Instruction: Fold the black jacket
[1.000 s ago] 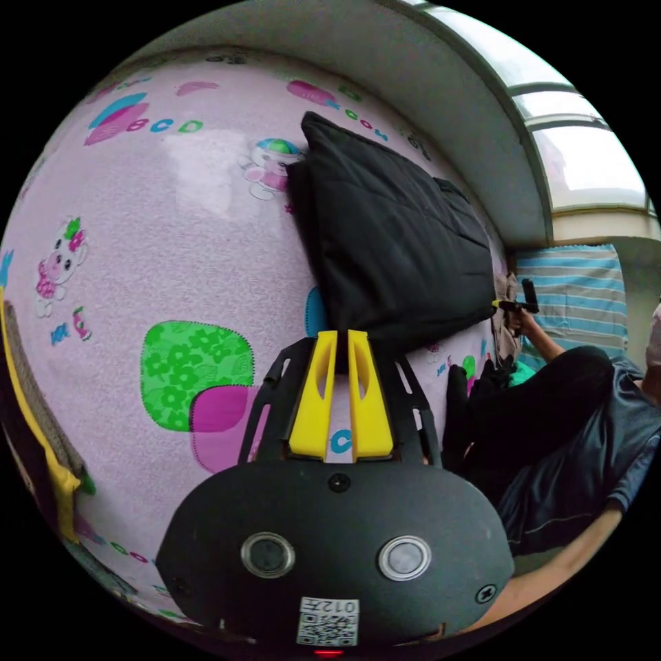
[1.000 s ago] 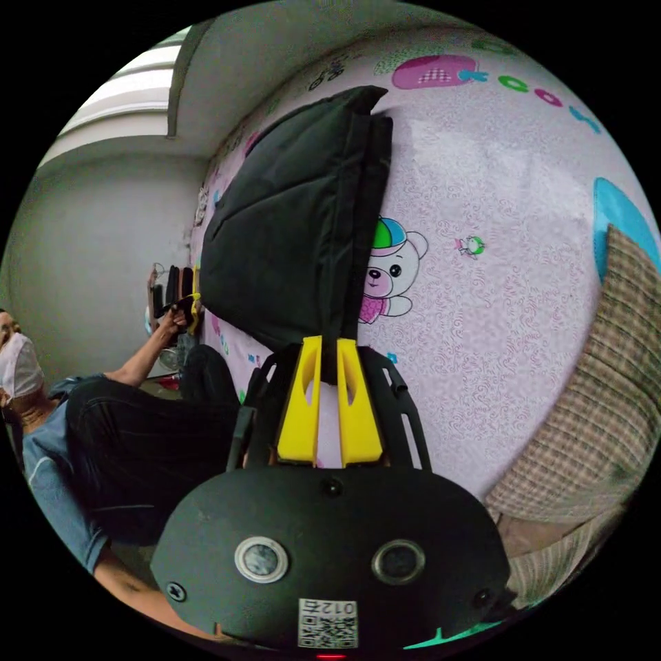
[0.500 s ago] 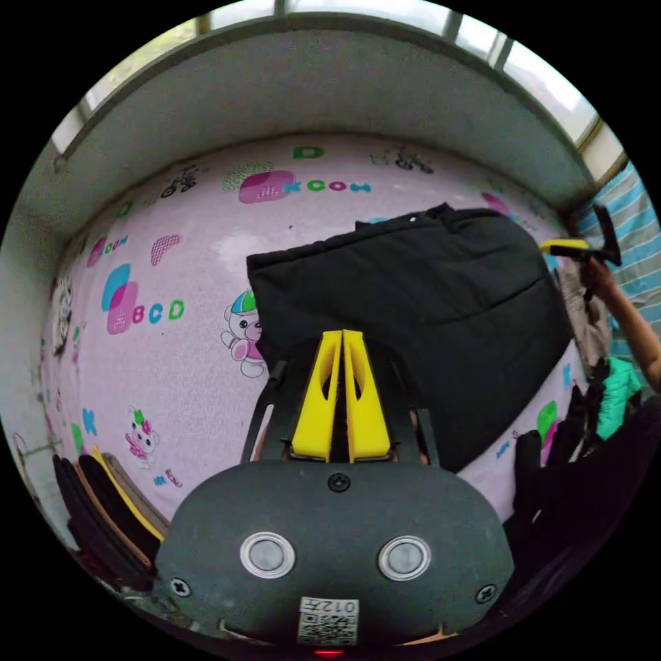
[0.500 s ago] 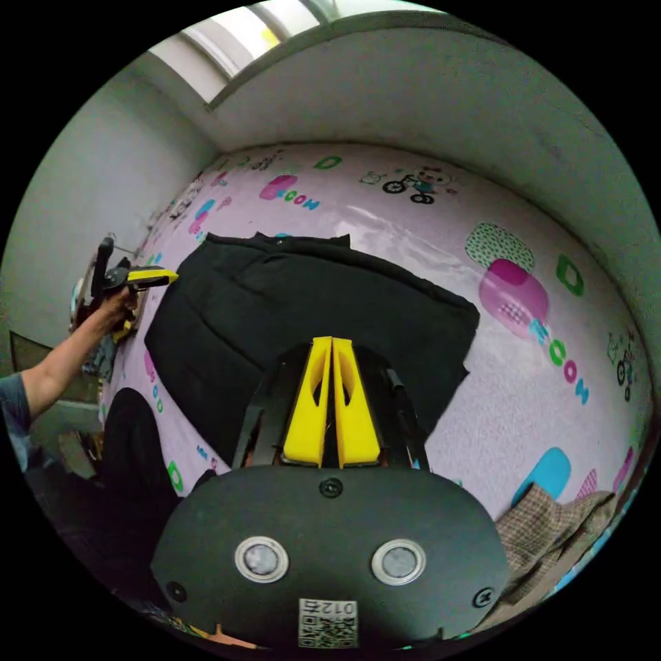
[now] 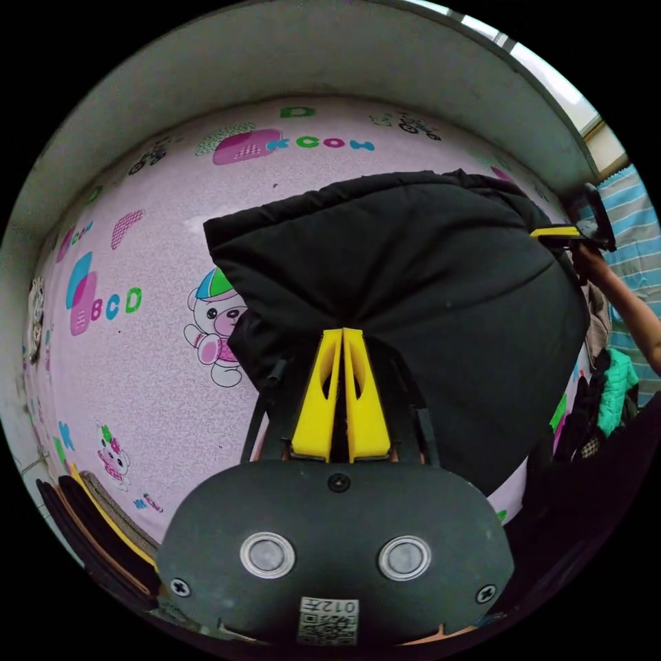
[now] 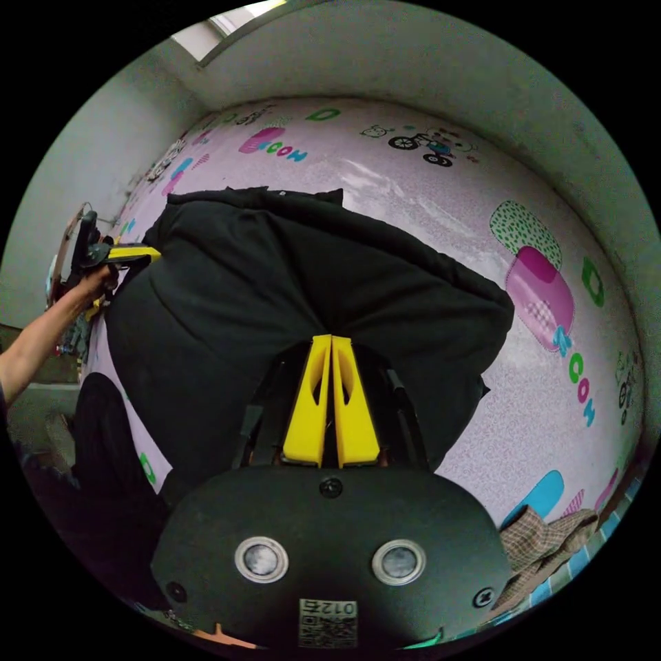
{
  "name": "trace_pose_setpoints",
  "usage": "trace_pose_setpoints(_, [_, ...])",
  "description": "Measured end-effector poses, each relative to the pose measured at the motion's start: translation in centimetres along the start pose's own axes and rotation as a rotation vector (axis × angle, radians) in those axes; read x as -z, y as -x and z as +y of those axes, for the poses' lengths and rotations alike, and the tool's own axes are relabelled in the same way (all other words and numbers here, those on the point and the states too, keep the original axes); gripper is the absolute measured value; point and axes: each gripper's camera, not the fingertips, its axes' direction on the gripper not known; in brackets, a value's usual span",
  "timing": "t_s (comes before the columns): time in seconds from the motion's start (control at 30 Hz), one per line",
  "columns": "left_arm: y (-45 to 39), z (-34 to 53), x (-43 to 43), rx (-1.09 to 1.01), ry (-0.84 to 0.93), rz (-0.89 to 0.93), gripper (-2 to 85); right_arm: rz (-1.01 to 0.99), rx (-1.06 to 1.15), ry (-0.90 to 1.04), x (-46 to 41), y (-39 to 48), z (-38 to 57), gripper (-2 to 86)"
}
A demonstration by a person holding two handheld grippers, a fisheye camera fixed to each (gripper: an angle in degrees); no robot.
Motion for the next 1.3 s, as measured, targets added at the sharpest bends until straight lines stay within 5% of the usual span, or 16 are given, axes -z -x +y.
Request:
trace_pose_setpoints(0.47, [8.9, 7.1, 3.5, 0.382, -0.109, 0.265, 7.4, -0.062, 0.187, -0.162, 0.9, 14.4, 2.3, -0.9])
trace_pose_setpoints(0.6, [8.6, 5.7, 0.2, 0.346, -0.006, 0.210, 8.9, 0.030, 0.254, -0.066, -3.0, 17.2, 2.2, -0.9])
trace_pose_setpoints(0.77, [9.0, 6.0, 0.3, 0.348, -0.019, 0.267, 9.5, -0.104, -0.008, -0.167, -1.7, 15.3, 4.7, -0.9])
trace_pose_setpoints(0.93, [9.9, 6.7, -0.9, 0.357, -0.037, 0.364, 9.9, 0.036, -0.114, -0.154, -2.0, 15.2, 9.4, -0.9])
trace_pose_setpoints(1.3, [7.3, 7.7, -3.0, 0.395, -0.084, 0.316, 8.3, 0.203, 0.110, -0.042, -9.1, 18.5, 6.8, -0.9])
